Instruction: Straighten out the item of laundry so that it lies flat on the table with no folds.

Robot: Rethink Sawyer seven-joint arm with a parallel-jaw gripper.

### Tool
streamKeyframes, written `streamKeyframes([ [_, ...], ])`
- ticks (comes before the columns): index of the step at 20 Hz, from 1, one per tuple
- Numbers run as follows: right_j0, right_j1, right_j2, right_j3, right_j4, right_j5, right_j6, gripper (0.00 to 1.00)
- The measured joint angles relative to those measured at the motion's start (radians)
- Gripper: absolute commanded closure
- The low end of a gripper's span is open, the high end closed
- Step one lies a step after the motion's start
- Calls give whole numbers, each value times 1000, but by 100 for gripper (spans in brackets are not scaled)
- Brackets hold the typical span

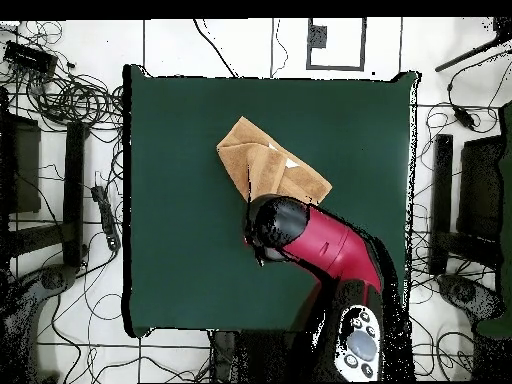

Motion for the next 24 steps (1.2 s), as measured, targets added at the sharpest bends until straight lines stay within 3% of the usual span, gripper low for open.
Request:
streamKeyframes([
  [10,0,21,0,-54,0,0,0,0],
  [24,1,145,1,-198,1,0,0,0],
])
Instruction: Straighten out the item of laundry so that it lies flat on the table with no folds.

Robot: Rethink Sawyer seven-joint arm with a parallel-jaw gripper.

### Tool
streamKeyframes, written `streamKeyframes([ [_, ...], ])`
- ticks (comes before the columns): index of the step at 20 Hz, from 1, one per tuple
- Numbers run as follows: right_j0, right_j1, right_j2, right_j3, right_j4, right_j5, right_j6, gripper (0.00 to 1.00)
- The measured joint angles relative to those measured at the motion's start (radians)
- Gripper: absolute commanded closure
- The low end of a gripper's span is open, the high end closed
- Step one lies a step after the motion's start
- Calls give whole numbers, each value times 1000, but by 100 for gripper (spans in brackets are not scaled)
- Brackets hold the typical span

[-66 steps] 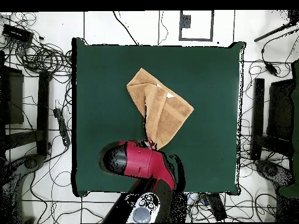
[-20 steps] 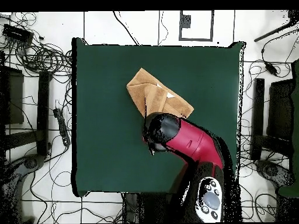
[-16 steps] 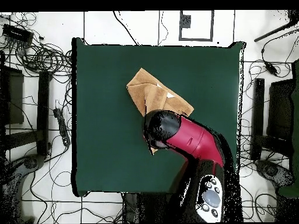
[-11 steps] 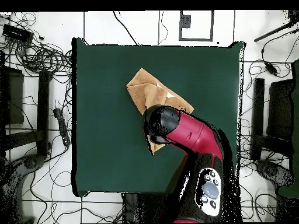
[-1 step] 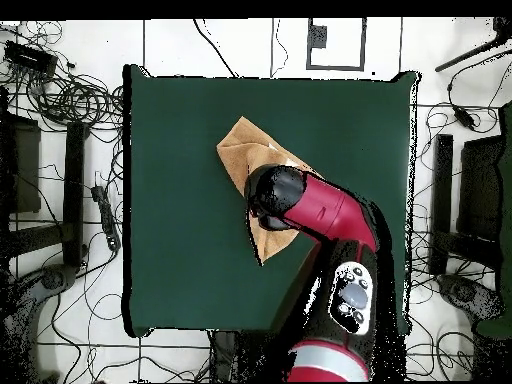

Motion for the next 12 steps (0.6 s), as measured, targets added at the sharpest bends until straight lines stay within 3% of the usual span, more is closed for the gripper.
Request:
streamKeyframes([
  [12,-1,83,0,-96,7,0,0,0],
])
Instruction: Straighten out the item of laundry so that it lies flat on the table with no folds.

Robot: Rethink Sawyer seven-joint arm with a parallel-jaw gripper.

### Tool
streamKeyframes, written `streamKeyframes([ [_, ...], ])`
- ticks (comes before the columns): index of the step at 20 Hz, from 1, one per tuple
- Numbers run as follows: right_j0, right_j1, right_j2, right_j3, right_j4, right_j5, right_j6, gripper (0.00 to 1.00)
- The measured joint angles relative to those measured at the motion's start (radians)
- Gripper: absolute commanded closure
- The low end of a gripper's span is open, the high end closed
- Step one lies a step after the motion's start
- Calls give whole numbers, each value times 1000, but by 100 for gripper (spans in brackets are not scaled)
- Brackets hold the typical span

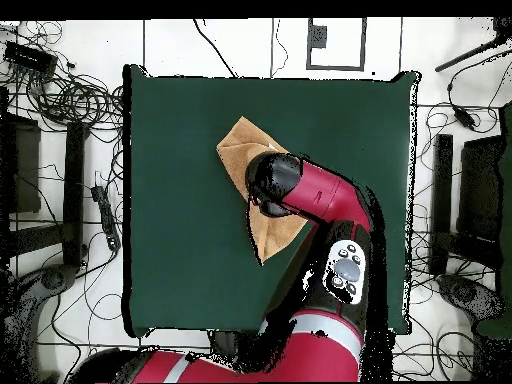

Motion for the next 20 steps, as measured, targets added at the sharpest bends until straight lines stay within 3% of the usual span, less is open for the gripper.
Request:
streamKeyframes([
  [20,-2,30,-2,-124,20,0,30,0],
])
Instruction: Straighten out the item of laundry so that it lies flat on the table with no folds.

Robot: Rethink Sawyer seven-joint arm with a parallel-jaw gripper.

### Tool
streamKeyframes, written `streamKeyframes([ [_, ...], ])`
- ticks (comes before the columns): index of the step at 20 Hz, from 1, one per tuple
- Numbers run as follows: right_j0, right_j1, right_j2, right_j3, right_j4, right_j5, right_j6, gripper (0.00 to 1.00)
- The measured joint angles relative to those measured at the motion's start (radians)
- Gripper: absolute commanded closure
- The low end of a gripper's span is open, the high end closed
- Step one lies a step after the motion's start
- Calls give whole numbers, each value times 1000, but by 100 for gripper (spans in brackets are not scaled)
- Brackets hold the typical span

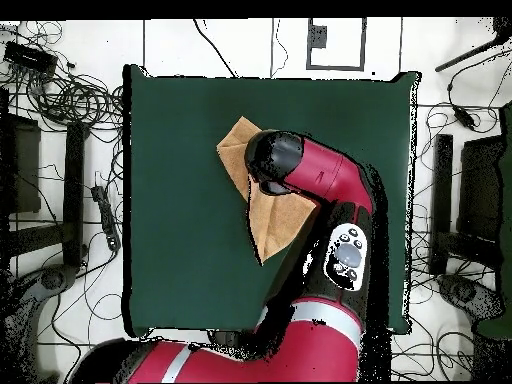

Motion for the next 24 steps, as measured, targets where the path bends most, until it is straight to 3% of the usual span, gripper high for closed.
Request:
streamKeyframes([
  [15,-12,43,-1,-40,-1,-2,2,0],
  [24,-34,68,-1,-39,-2,-72,2,0],
])
